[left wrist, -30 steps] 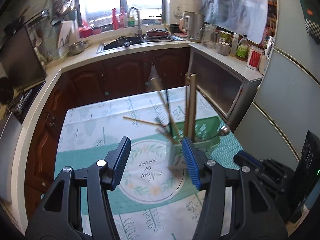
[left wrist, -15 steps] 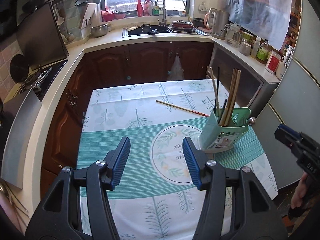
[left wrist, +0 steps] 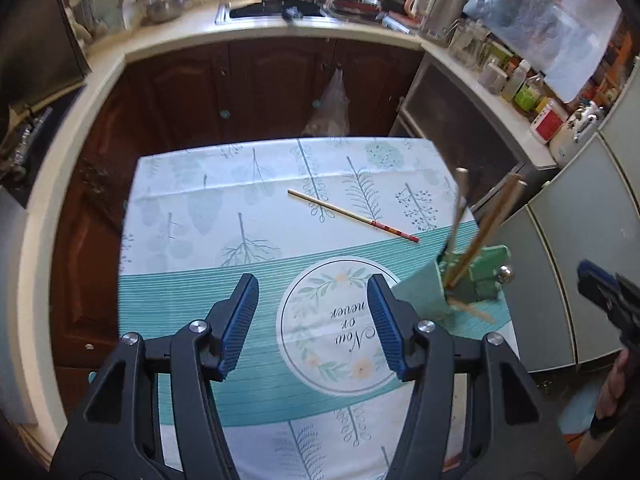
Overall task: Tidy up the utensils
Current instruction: 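Move the left gripper to the loose red-tipped chopstick and grasp it, then lift the chopstick upright with the left gripper and lower it into the holder, then open the left gripper to release the chopstick into the holder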
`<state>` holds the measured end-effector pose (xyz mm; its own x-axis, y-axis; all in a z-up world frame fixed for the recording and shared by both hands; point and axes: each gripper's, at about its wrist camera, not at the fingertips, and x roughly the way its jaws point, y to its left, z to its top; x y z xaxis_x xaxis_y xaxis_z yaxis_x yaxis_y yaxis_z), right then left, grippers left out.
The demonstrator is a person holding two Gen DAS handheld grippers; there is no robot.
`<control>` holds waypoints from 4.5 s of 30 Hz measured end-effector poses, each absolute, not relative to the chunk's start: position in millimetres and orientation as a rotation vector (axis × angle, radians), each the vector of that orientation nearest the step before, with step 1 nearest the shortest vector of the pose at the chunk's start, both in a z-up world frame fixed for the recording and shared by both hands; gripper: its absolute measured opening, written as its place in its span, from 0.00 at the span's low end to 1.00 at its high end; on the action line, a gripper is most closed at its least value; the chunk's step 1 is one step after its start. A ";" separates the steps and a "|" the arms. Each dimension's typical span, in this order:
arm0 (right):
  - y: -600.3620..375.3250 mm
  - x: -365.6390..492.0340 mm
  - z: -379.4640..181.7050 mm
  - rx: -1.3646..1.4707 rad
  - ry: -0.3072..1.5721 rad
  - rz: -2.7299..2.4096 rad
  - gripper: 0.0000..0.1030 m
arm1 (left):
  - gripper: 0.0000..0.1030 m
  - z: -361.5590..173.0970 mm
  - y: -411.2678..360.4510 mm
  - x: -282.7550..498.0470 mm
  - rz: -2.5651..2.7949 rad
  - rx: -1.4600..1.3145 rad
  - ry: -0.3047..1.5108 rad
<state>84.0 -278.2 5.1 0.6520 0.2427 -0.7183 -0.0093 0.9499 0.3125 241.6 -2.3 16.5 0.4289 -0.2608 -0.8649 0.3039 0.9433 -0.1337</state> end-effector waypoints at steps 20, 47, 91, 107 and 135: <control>-337.5 80.3 -103.8 0.443 0.887 0.020 0.30 | 0.41 -191.5 -136.3 417.0 -0.237 -0.049 1.361; -366.0 78.3 -155.7 0.584 0.918 0.008 0.30 | 0.04 -221.6 -155.7 411.7 -0.132 0.201 1.385; -321.0 8.7 -149.2 0.578 0.867 0.146 0.30 | 0.03 7.2 -197.1 145.8 -0.460 -0.027 0.168; -319.3 9.9 -155.3 0.522 0.869 0.156 0.30 | 0.11 -69.3 -224.0 140.5 -0.501 0.123 0.255; -346.4 86.1 -142.5 0.497 0.740 -0.024 0.19 | 0.56 33.0 -128.0 159.7 -0.448 -0.098 0.418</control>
<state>86.1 -346.4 -142.5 0.7435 0.1509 -0.6515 0.1931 0.8843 0.4252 159.7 -128.0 33.0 0.8182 -0.4396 -0.3705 0.4001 0.8982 -0.1821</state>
